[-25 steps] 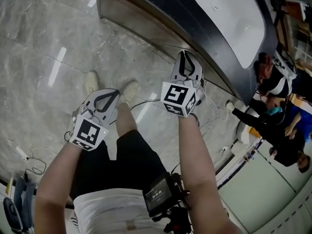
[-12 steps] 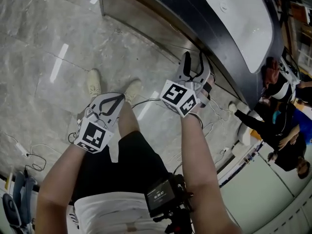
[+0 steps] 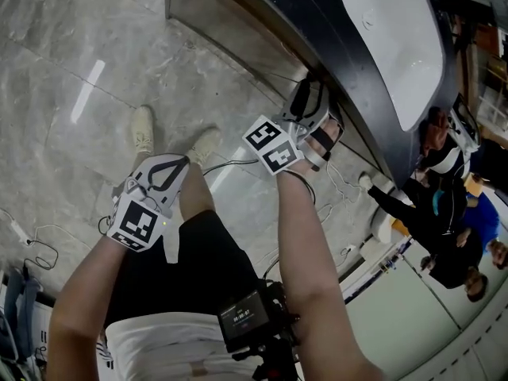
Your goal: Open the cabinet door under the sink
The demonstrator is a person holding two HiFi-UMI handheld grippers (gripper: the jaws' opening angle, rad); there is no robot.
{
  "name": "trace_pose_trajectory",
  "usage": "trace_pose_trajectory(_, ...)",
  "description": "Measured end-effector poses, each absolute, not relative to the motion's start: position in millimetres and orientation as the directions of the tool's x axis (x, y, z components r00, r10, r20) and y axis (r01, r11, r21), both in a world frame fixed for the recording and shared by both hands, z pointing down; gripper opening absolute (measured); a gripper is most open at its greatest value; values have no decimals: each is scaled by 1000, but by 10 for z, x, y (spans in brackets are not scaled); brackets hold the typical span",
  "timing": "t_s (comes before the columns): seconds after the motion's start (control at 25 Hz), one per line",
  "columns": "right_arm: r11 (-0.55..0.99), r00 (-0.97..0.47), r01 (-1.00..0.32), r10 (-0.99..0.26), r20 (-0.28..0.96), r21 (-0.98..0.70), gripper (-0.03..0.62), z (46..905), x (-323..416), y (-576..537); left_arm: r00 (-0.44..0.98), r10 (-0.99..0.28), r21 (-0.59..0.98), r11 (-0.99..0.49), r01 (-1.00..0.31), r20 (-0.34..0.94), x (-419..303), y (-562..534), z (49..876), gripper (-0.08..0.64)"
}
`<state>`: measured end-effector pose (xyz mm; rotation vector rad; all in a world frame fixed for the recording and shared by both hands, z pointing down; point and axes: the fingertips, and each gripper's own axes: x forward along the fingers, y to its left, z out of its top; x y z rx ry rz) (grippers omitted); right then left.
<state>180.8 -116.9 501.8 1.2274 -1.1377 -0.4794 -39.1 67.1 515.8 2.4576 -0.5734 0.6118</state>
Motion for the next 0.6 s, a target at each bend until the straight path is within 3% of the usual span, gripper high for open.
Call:
trace_pose_trajectory(0.2,360,449,-224,-787,423,906,229,5073,1819,-1187,803,-275,396,-757,-519,528,-431,659,5162,11)
trace_pose_trajectory(0.6,434,414,-272,-753,512,859,200,5013,1725,-1101,800,-272,393,-758,-520,534,-562,582,5191,11)
